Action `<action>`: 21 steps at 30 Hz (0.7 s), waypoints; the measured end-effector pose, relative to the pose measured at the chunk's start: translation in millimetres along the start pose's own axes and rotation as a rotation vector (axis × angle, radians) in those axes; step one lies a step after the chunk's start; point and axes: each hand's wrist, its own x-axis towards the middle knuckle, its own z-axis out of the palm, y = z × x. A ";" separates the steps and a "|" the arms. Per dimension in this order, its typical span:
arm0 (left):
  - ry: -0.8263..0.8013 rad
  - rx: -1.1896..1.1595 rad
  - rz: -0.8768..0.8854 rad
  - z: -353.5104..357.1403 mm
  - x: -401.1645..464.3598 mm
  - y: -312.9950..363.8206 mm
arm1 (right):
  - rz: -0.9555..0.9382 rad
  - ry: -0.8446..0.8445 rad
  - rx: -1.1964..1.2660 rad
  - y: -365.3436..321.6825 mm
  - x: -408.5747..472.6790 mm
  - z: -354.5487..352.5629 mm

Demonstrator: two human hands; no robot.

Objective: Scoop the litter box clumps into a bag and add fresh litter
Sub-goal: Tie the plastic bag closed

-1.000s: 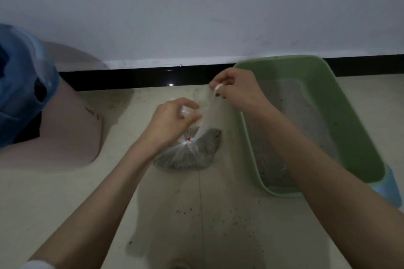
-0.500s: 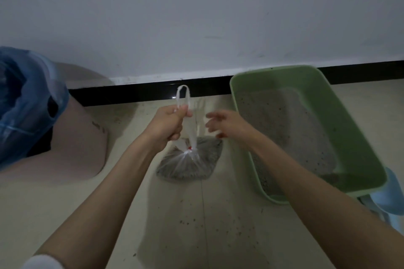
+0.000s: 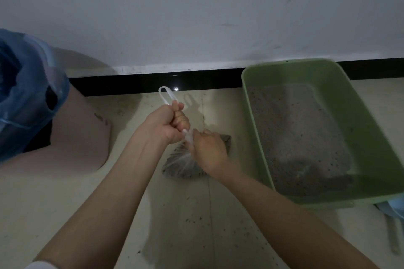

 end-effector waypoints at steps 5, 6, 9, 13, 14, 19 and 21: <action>-0.035 -0.036 -0.039 -31.1 11.9 11.8 | -0.025 -0.293 0.189 16.6 4.7 -9.1; -0.050 -0.019 -0.031 -40.0 14.3 11.2 | -0.010 -0.306 0.258 17.8 3.7 -11.7; -0.077 0.136 0.034 -65.7 17.3 4.8 | 0.215 -0.348 0.666 25.8 6.1 -13.3; -0.166 0.588 0.304 -91.9 0.0 -12.7 | 0.589 -0.434 1.246 40.1 9.6 -12.1; -0.196 0.732 0.384 -94.5 -7.9 -18.6 | 0.643 -0.460 1.347 42.2 10.1 -11.1; -0.533 1.275 0.575 -91.6 -32.9 -48.7 | 0.667 -0.604 1.425 48.5 10.6 -22.3; -0.658 1.327 0.453 -92.9 -31.7 -52.1 | 0.630 -0.651 1.352 52.7 9.8 -27.3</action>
